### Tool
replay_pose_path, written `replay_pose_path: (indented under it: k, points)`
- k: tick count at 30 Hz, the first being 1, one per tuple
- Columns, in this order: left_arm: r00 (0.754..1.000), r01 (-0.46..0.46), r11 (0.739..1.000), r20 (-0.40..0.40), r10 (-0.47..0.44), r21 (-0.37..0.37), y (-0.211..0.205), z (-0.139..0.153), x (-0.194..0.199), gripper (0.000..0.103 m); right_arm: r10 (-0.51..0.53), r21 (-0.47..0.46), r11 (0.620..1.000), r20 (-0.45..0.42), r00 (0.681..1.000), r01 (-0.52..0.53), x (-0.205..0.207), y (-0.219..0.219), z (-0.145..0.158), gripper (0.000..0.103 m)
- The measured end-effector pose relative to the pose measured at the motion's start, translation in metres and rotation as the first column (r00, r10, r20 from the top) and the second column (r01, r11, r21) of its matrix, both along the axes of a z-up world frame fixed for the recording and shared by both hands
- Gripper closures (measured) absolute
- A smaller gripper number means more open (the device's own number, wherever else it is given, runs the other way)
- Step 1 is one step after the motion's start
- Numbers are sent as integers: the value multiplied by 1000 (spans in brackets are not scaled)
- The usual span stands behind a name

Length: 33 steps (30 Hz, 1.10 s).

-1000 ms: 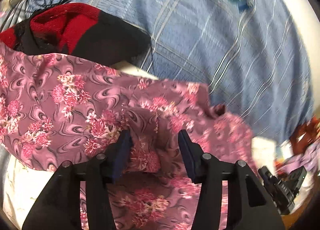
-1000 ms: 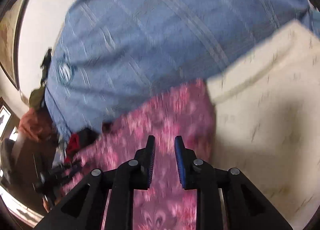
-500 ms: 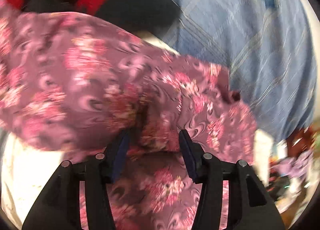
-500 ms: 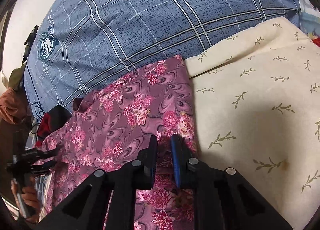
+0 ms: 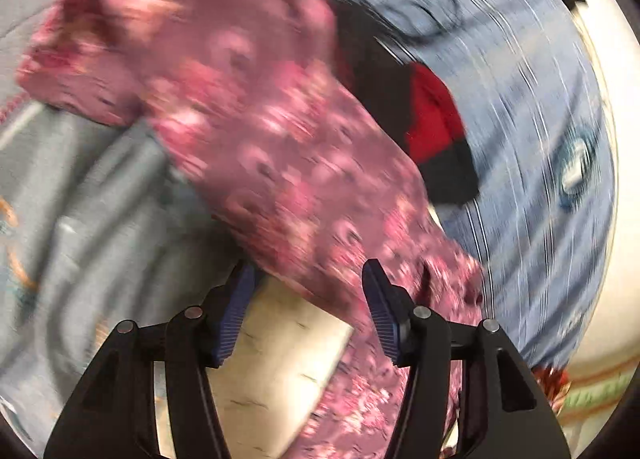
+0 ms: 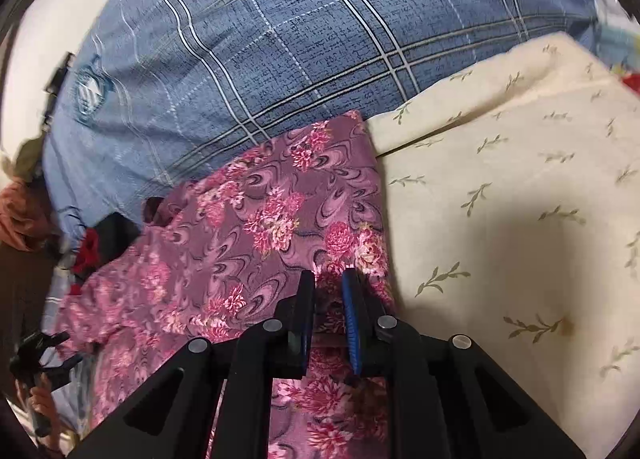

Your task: Fold small clothes

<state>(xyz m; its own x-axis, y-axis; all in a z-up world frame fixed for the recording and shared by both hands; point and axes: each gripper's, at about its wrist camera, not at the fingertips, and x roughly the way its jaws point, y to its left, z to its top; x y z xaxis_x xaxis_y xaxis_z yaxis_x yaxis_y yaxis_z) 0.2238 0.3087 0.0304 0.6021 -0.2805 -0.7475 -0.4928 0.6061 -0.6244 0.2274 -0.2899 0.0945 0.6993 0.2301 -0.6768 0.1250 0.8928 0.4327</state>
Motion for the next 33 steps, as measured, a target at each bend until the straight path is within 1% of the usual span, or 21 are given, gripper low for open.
replay_pose_path:
  k: [1, 3, 4, 5, 7, 9, 12, 13, 14, 15, 16, 19, 20, 21, 23, 24, 25, 28, 29, 31, 33]
  points:
    - [1000, -18, 1000, 5, 18, 2, 8, 1, -2, 48, 5, -7, 1000, 13, 1000, -5, 1, 9, 8, 82]
    - [999, -47, 999, 23, 47, 15, 20, 3, -4, 48, 91, 52, 994, 64, 994, -94, 4, 33, 19, 78]
    - [998, -60, 998, 29, 60, 20, 25, 4, -5, 48, 138, 55, 988, 68, 988, -142, 9, 52, 23, 71]
    - [997, -69, 997, 33, 68, 21, 32, 4, -8, 48, 188, 46, 980, 64, 980, -191, 14, 73, 26, 66]
    - [996, -78, 997, 42, 77, 10, 37, 2, -10, 48, 293, 23, 955, 58, 954, -295, 27, 123, 28, 66]
    - [996, -76, 997, 45, 75, 9, 42, 1, -9, 48, 336, 30, 941, 57, 940, -338, 37, 155, 29, 66]
    - [995, -83, 997, 49, 82, 11, 46, 0, -4, 48, 369, 48, 927, 63, 927, -372, 54, 195, 22, 66]
    - [995, -88, 996, 48, 87, 7, 47, -1, -1, 44, 380, 51, 923, 33, 924, -381, 62, 205, 13, 68]
    - [995, -92, 996, 47, 92, 2, 50, -1, -2, 40, 390, 34, 921, -24, 920, -389, 68, 214, 0, 67]
    - [994, -95, 995, 45, 96, -4, 49, -3, 3, 40, 399, -3, 916, -92, 912, -401, 74, 224, -15, 66]
    - [995, -94, 995, 43, 95, -9, 48, -5, 8, 40, 400, -35, 915, -22, 916, -401, 68, 226, -18, 67]
    - [994, -100, 995, 40, 101, -15, 46, -11, 21, 40, 397, 3, 918, -17, 918, -397, 67, 222, -19, 67]
    - [993, -106, 994, 45, 107, -26, 44, -13, 25, 42, 395, 20, 919, -9, 919, -395, 68, 219, -20, 67]
    - [992, -112, 993, 48, 113, -27, 43, -13, 27, 46, 394, 33, 919, -6, 919, -393, 68, 217, -21, 67]
    - [991, -112, 993, 64, 114, -23, 38, -9, 29, 100, 394, 30, 919, -3, 919, -394, 68, 218, -21, 67]
    - [992, -101, 995, 74, 102, -18, 33, -4, 30, 100, 395, 23, 919, -3, 919, -395, 67, 217, -20, 67]
    - [992, -99, 995, 78, 98, 11, 26, 3, 30, 100, 395, 20, 918, -2, 919, -395, 66, 218, -19, 67]
    - [992, -42, 989, 123, 24, 145, -7, 38, 32, 100, 395, 39, 918, 5, 919, -395, 67, 220, -19, 67]
    - [988, -8, 981, 150, -22, 196, -25, 54, 33, 100, 395, 48, 918, 8, 919, -395, 66, 215, -20, 67]
    - [977, 44, 962, 187, -97, 269, -56, 78, 38, 100, 394, 59, 917, 11, 919, -394, 65, 210, -19, 67]
    - [958, 114, 940, 214, -190, 321, -92, 98, 46, 100, 394, 68, 917, 15, 919, -394, 64, 207, -20, 67]
